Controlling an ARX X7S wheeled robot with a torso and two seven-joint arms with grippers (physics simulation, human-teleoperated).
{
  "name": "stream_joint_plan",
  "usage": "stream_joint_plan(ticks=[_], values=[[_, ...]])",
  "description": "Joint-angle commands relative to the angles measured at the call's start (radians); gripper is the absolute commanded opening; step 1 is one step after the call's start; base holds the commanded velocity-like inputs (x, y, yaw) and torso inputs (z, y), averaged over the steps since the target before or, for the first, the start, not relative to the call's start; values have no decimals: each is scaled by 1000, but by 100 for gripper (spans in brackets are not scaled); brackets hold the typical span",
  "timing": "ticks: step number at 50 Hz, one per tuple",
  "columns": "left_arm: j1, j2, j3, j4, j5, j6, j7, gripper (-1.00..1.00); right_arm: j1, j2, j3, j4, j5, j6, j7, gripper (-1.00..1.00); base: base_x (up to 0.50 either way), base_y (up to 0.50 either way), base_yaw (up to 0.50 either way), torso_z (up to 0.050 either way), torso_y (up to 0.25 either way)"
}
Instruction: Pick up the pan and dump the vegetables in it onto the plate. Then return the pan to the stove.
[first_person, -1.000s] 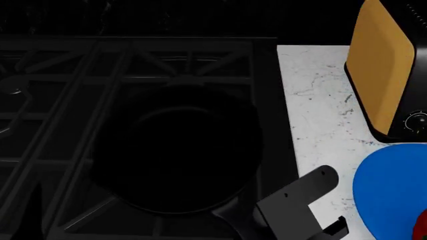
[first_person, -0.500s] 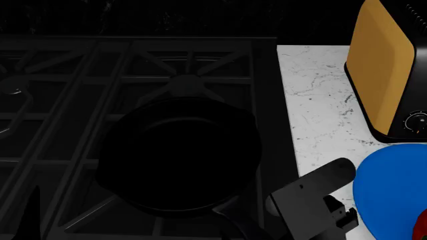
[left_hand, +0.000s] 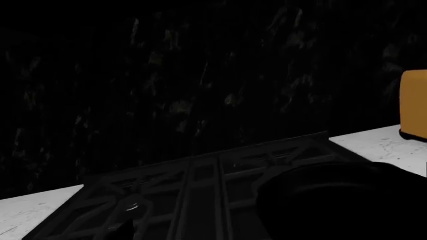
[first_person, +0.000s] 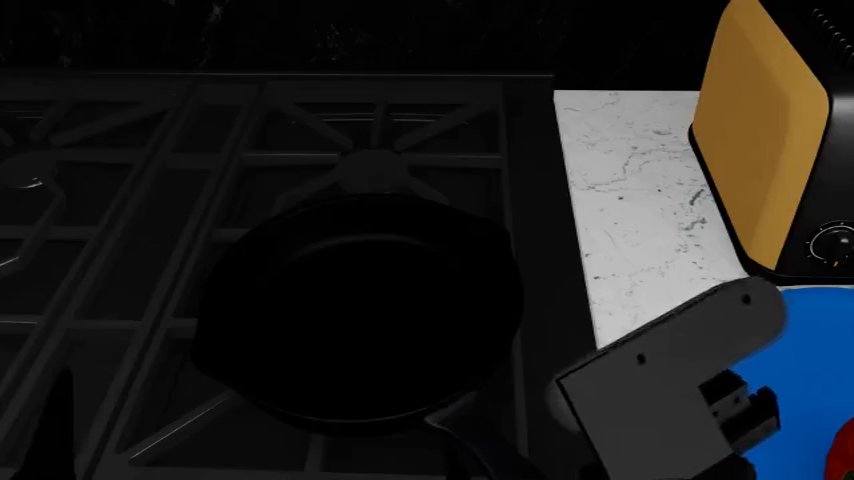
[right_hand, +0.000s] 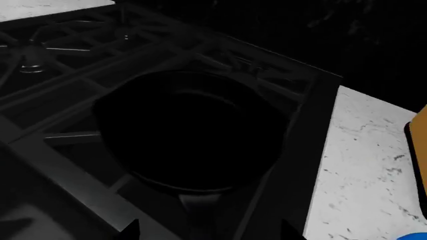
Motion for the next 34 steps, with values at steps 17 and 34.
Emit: stream_joint_plan(ticks=[17, 34], values=[[-66, 22, -23, 19, -38, -12, 24, 100, -255, 20, 616, -307, 637, 27, 394, 100, 0, 0, 0, 0, 0], [-88, 16, -18, 23, -47, -21, 18, 100, -278, 102, 892, -266, 947, 66, 620, 100, 0, 0, 0, 0, 0]])
